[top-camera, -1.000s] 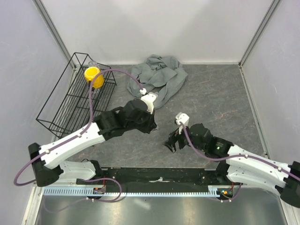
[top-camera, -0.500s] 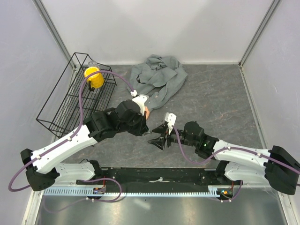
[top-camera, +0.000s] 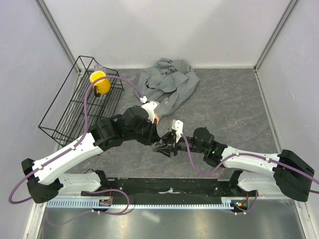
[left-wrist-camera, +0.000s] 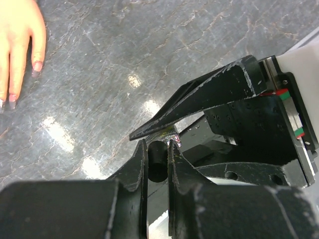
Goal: Paint the nails
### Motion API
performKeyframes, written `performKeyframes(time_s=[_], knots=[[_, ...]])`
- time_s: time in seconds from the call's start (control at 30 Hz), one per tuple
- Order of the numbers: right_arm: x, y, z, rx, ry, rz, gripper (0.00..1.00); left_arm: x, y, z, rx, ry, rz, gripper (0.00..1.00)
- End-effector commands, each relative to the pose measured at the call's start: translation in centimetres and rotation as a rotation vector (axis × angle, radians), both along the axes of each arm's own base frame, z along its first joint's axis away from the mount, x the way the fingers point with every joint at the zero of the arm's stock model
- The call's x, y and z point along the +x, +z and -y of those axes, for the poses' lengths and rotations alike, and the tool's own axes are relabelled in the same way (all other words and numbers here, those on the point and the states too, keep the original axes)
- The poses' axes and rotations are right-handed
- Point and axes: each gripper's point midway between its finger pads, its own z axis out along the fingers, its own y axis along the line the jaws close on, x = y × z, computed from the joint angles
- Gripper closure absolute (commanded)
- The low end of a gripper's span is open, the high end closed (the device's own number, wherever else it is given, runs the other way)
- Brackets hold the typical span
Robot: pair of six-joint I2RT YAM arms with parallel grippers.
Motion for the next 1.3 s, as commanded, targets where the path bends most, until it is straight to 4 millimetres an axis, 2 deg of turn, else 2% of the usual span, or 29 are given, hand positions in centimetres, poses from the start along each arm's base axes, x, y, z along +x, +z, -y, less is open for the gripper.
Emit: performKeyframes(time_s=[0.0,0.27,0.57,0.6,0.7,0.77,0.8,0.83,0.9,0.93,1.0,1.03,1.07,1.1,1.13,1.27], knots=[[-0.7,3.0,-0.8,0.081,0.061,0.054,0.55,-0.2,2.1,0.7,-0.088,-0.024,0.03,0.98],[-1.0,2.9,-0.9,0.07,0.082,0.053,0.69,-0.3,2.0,0.5,-0.073,-0.061,0.057,0.98],[-1.3,3.0,-1.0,0.066,0.097,0.046,0.72,-0.3,1.8,0.2,-0.057,-0.084,0.083,0.98],[-1.3,3.0,-1.1,0.066,0.101,0.047,0.74,-0.3,1.9,0.2,-0.058,-0.085,0.084,0.98],[-1.3,3.1,-1.3,0.065,0.113,0.045,1.0,-0.6,1.8,0.5,-0.06,-0.111,0.071,0.98],[-1.3,3.1,-1.5,0.068,0.113,0.031,1.0,-0.6,2.2,0.6,-0.068,-0.11,0.075,0.98],[-1.1,3.3,-1.5,0.08,0.099,0.029,1.0,-0.5,2.6,0.5,-0.078,-0.098,0.08,0.96],[-0.9,3.4,-1.4,0.085,0.086,0.022,1.0,-0.4,3.0,0.3,-0.088,-0.087,0.092,0.79],[-0.7,3.8,-1.2,0.102,0.058,0.005,1.0,0.3,4.9,-0.2,-0.135,-0.042,0.161,0.62],[-0.6,4.0,-1.1,0.11,0.05,-0.003,1.0,0.3,5.7,-0.4,-0.161,-0.034,0.185,0.5],[-0.5,5.0,-0.6,0.15,0.016,-0.035,1.0,0.3,7.7,-0.6,-0.251,-0.022,0.237,0.43],[-0.6,5.9,-0.3,0.178,0.007,-0.04,1.0,0.3,8.3,-0.5,-0.283,-0.015,0.247,0.34],[-0.6,6.0,-0.1,0.187,-0.001,-0.052,1.0,0.2,8.8,-0.4,-0.323,-0.004,0.246,0.32],[-0.6,6.2,0.1,0.195,-0.009,-0.065,1.0,0.1,8.3,-0.2,-0.335,-0.007,0.237,0.3],[-0.4,6.9,0.6,0.21,-0.037,-0.059,1.0,0.1,9.3,0.1,-0.386,-0.002,0.255,0.31],[0.4,7.4,2.0,0.198,-0.117,-0.043,1.0,0.3,9.3,0.9,-0.423,0.004,0.243,0.39]])
